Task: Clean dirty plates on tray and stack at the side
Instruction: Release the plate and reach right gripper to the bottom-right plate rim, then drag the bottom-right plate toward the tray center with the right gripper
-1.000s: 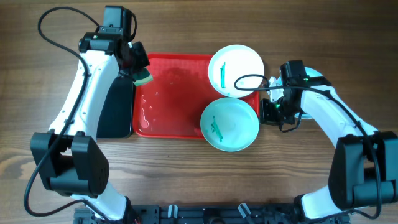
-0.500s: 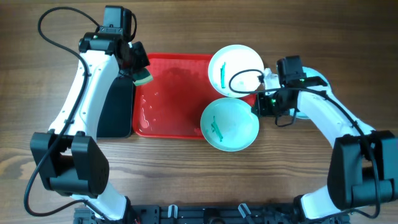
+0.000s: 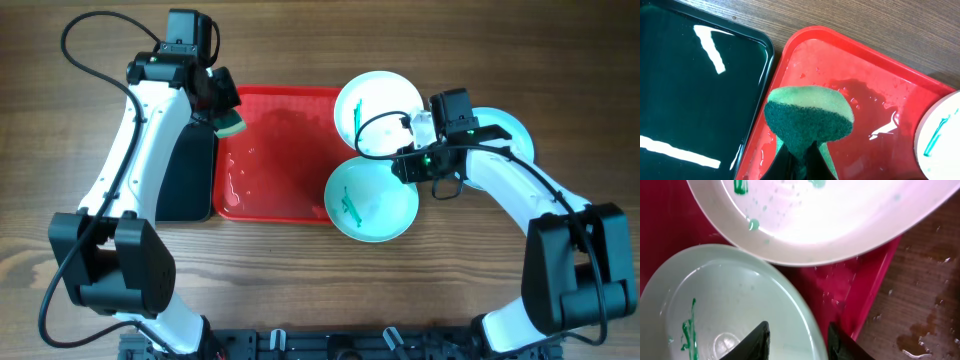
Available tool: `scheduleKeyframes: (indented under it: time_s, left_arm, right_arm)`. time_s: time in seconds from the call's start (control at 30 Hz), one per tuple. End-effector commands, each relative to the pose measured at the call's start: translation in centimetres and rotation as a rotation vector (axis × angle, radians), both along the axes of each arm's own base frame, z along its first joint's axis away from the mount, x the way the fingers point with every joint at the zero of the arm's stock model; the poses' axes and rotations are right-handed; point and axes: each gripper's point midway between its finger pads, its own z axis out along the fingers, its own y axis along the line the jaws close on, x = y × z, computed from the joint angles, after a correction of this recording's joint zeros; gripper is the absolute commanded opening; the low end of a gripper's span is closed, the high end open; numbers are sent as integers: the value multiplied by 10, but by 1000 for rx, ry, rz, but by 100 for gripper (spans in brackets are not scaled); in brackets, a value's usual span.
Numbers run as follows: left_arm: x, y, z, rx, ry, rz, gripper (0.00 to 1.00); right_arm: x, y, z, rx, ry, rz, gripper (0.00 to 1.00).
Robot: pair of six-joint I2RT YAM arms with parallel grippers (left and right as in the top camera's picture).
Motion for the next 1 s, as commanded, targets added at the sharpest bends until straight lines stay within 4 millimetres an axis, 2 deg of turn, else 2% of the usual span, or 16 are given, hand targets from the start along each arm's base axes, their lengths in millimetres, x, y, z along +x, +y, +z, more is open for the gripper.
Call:
scheduleKeyframes:
  time_s: [0.0,0.1,0.23,0.47,0.53,0.67,0.77,0.83,0.9,0.97]
  left_arm:
    - [-1,-4,-5,-12,13,-4,4]
    - [-1,-4,-5,-12,13,-4,4]
    - [-1,-4,-5,-12,14,-4,4]
    - [-1,-4,-5,-12,13,-4,4]
    - [-1,-4,-5,-12,13,-4,4]
    - [-1,-4,-5,-12,14,-4,4]
    - [-1,-4,-5,-12,13,-4,4]
    - [-1,-4,-5,-12,13,-4,4]
    - [-1,-4,-5,-12,13,-4,4]
    - [-2,-4,-6,-11,18,-4,4]
  right_arm:
    - [0,-2,-17,-34,2,65,39]
    - [-1,-2,-25,-37,19,67,39]
    - [-14,-5,-34,-48,87,67,37]
    - [-43,-6,-36,-35,226,25,6]
    - [-47,1,-33,16,265,-12,4]
    - [-44,22,-16,95,285,-35,4]
    - [-23,62,13,173,230,-39,4]
    - [-4,92,26,182,174,-145,4]
    - [14,114,27,156,76,-277,4]
    - [18,130,23,112,-1,-324,4]
